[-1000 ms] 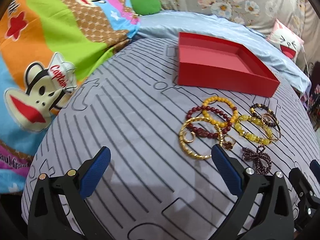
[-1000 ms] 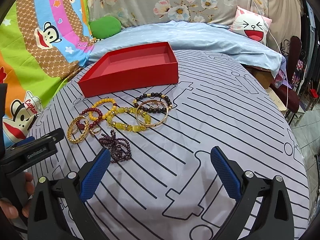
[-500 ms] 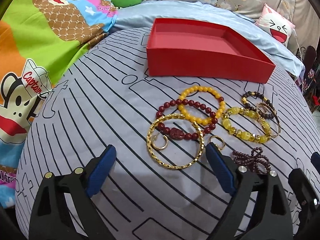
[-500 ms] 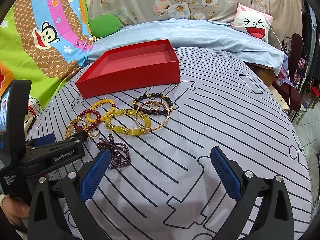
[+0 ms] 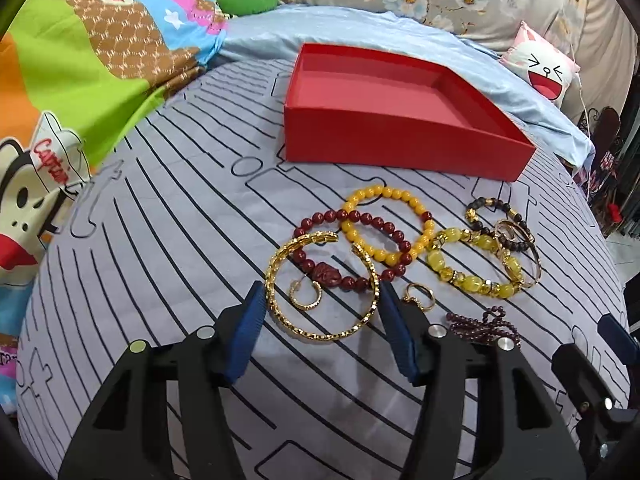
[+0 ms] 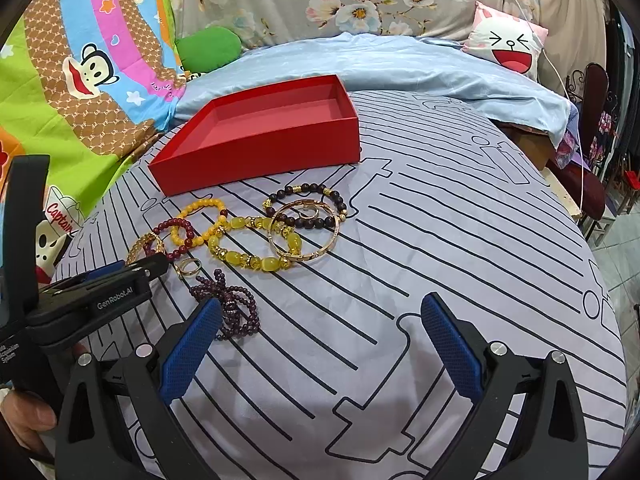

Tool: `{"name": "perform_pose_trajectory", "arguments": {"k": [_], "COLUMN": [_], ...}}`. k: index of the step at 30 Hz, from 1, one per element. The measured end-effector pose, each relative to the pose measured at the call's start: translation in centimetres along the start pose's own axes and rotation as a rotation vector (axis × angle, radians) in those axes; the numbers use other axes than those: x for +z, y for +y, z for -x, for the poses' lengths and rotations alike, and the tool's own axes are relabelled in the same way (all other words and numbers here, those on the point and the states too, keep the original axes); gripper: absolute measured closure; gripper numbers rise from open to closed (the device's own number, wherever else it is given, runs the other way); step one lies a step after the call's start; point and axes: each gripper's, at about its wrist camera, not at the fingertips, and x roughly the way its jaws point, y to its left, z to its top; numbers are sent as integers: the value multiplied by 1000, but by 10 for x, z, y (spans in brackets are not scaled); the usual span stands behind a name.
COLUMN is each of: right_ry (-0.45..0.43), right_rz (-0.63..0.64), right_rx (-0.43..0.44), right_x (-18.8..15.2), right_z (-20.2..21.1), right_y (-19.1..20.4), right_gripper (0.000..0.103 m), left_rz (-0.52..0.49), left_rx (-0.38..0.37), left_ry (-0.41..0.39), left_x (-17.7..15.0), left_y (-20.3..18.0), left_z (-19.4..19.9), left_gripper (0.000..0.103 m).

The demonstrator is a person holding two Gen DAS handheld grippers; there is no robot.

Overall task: Organize jewelry
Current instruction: 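Grasp the gold twisted bangle with the left tool while the right tool grasps the rose-gold bangle, then carry both bangles into the red tray and open both tools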

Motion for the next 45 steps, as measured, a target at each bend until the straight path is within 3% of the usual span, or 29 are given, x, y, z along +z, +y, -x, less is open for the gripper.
{"name": "perform_pose_trajectory", "arguments": {"k": [9,17,24,34,39,45], "right_ry": [30,91,117,85,34,-56], "right_rz": [9,26,58,30,33,92], "right_rx": [24,28,11,36,71,97], "right_x": [22,42,43,43,68,138], "right_z": [-16,-54,-70,-54,-29,-24], "right_y": [0,9,14,10,6,14], "right_gripper": [7,24,49,51,51,51], "left_rz": [-3,-16,-16,-29,-51,-107], "left_rx": [65,84,78,69,50,42], "left_ry": [-59,-69,-48,-51,-83,-146], "left_x": [11,15,15,18,43,110], "left_y": [5,5,6,3,1,-12], "left_z": [24,29,18,18,30,31], "left_gripper": [49,49,49,49,49,49]}}
